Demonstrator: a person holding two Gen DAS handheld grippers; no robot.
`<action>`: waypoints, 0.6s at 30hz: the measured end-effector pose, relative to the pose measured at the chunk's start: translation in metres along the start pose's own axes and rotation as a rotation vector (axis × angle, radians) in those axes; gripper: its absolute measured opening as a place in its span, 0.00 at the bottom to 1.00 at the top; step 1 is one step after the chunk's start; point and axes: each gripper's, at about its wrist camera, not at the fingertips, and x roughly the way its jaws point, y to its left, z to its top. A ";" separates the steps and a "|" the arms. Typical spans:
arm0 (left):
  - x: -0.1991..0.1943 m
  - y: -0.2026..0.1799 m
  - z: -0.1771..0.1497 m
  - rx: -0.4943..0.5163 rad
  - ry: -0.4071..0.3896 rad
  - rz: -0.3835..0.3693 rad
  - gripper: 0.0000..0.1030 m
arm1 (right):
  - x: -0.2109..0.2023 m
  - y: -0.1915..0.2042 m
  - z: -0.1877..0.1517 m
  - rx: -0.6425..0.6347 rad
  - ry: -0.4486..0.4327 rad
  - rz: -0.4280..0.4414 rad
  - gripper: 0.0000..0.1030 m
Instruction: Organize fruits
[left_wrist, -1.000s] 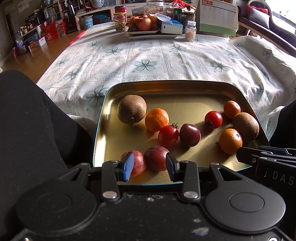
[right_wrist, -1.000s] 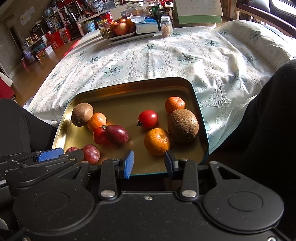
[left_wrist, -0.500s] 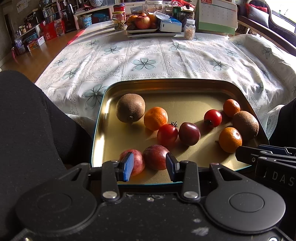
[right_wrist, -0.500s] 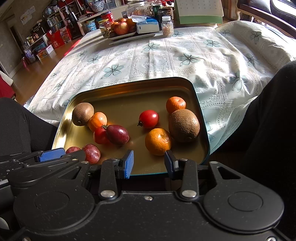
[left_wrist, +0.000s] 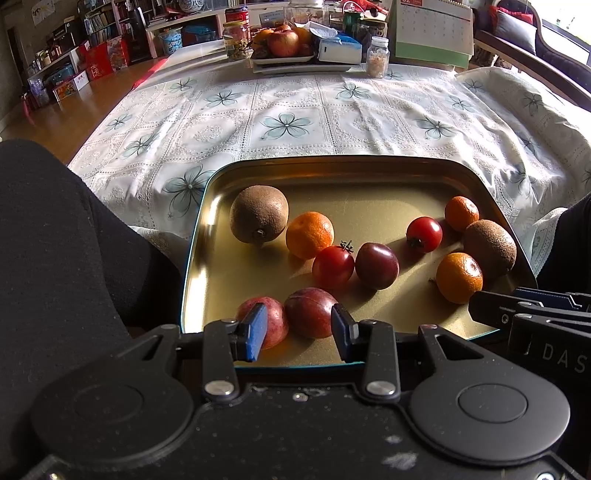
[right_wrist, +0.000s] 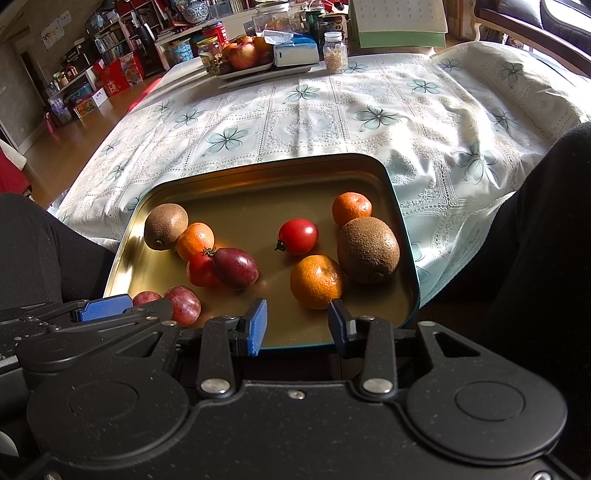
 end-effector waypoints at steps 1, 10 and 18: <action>0.000 0.000 0.000 0.000 0.000 -0.001 0.38 | 0.000 0.000 0.000 0.000 0.000 0.000 0.46; 0.000 0.000 0.000 -0.001 0.003 -0.002 0.38 | -0.001 0.000 0.000 -0.009 0.000 0.001 0.46; 0.000 -0.001 0.000 0.001 0.005 0.000 0.38 | -0.001 0.000 0.000 -0.009 -0.001 0.001 0.46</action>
